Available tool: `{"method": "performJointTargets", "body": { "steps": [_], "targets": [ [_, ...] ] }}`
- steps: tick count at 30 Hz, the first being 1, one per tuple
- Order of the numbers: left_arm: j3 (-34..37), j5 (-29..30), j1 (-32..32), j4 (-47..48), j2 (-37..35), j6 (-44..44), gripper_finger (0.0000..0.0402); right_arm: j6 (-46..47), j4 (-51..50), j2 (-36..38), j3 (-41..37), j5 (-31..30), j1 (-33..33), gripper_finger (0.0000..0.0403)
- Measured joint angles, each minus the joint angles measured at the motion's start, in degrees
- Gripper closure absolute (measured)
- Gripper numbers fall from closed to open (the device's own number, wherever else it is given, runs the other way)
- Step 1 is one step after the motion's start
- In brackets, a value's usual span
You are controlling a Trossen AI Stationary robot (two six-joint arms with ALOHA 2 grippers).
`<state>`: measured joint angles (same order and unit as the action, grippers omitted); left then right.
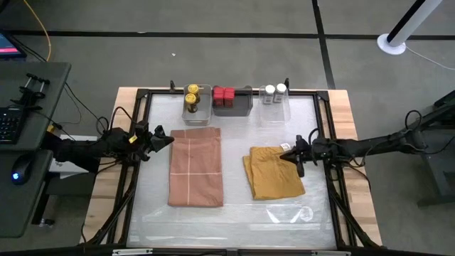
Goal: Sort spices by type
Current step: Return to Home Position
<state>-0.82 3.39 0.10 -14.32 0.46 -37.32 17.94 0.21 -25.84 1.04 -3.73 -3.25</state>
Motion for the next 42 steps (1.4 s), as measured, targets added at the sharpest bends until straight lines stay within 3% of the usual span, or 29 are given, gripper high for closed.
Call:
{"method": "performJointTargets", "body": {
  "steps": [3,15,33,35,39,42],
  "targets": [
    [0.0,0.0,0.0,0.0,0.0,0.0,0.0402,0.0,-0.3,2.5,0.0,0.6,-0.8,0.0402],
    [0.0,0.0,0.0,0.1,0.0,0.0,0.0402,0.0,0.0,25.7,0.0,0.6,-2.7,0.0402],
    [0.0,-0.1,-5.4,1.3,-0.3,0.4,0.0402,0.0,-0.2,24.8,0.0,0.5,-2.7,0.0402],
    [0.0,-1.7,-4.7,3.0,-0.3,8.2,0.0401,0.0,-0.2,24.8,0.0,0.5,-2.7,0.0402],
    [0.0,-3.0,-3.7,8.6,-0.3,35.3,0.0402,0.0,-0.2,24.8,0.0,0.5,-2.7,0.0402],
    [0.1,-1.6,-3.4,14.0,-0.2,41.6,0.0402,0.0,-0.2,24.8,0.0,0.5,-2.7,0.0402]
  ]
}}
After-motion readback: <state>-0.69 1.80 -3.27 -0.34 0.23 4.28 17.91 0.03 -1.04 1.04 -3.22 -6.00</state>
